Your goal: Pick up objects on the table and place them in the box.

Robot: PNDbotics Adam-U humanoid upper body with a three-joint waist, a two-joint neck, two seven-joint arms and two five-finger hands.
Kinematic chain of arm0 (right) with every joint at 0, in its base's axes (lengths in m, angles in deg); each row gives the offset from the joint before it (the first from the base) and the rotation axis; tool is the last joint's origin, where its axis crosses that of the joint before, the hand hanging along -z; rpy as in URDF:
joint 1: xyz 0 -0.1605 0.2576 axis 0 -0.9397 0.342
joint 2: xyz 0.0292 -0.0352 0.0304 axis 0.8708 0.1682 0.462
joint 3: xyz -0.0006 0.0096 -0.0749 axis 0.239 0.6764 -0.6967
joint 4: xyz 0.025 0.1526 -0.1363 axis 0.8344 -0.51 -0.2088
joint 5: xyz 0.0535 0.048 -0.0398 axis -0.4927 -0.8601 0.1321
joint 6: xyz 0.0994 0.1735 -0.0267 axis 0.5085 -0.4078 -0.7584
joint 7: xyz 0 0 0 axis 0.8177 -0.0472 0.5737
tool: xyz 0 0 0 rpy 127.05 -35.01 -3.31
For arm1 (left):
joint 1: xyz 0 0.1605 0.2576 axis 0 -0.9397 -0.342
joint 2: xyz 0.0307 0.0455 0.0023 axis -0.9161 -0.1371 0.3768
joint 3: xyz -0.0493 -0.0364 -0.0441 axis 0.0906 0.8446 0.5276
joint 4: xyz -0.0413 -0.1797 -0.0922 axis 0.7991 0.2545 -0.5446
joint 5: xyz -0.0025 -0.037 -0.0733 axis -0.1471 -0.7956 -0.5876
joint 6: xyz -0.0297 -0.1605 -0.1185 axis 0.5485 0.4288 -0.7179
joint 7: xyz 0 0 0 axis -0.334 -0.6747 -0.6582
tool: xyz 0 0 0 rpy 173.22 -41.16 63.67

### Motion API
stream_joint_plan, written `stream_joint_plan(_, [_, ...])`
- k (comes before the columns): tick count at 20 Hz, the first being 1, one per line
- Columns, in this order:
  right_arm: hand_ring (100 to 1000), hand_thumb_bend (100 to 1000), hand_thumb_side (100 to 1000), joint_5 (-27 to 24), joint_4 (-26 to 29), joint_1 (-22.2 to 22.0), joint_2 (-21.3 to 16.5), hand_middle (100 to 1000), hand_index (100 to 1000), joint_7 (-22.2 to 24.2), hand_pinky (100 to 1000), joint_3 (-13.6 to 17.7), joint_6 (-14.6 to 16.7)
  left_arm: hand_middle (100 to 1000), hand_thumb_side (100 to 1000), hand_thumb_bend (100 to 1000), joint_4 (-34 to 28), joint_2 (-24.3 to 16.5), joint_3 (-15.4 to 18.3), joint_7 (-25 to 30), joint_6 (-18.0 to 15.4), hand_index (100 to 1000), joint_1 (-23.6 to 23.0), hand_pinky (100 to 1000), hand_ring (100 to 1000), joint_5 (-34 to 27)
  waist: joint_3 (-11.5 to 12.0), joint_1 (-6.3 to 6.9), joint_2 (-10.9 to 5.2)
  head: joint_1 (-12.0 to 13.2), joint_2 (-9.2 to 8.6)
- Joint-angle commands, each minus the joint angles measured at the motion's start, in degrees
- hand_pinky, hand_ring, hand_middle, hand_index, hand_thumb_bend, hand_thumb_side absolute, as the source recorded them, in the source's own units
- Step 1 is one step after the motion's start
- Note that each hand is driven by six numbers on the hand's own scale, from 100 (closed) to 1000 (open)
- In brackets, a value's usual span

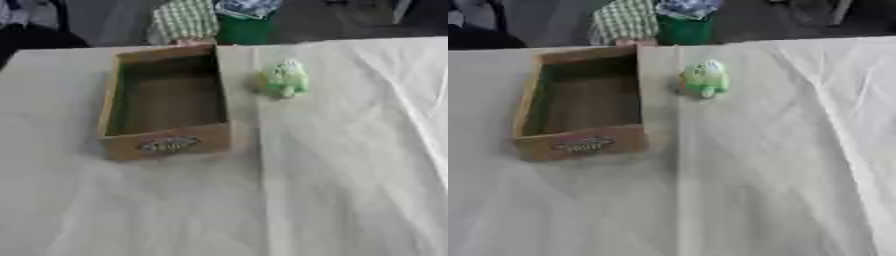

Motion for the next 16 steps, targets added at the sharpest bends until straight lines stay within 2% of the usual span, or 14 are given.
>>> stream_joint_plan(1, [751, 100, 761, -0.3, 1.2, 0.5, -0.9, 728, 855, -0.1, 860, 0.7, -0.1, 518, 574, 100, -1.0, -1.9, 0.1, -0.2, 0.0, 694, 0.4, 728, 542, -0.1, 0.0, -0.13, -1.22, 0.1, -0.04])
stream_joint_plan(8, [752, 100, 761, 0.1, 1.2, 1.0, -1.8, 730, 858, 0.1, 859, 0.5, -1.3, 518, 573, 100, -1.0, -2.0, 0.1, -0.2, 0.0, 694, 0.4, 728, 541, -0.1, 0.1, -0.32, -1.33, -0.1, 0.56])
stream_joint_plan(13, [756, 100, 745, 2.1, 1.2, 3.3, -5.9, 738, 865, 1.2, 853, -0.9, -4.5, 518, 572, 100, -1.0, -2.0, 0.0, 0.0, 0.0, 694, 0.3, 729, 541, -0.1, 0.3, -0.46, -1.04, -0.6, 1.31])
stream_joint_plan(16, [764, 100, 765, 3.8, 1.2, 5.3, -8.7, 751, 871, 2.5, 851, -2.1, -7.3, 518, 571, 100, -1.0, -1.9, 0.0, 0.2, 0.1, 694, 0.3, 730, 541, -0.2, 0.6, -0.49, -0.69, -1.2, 1.31])
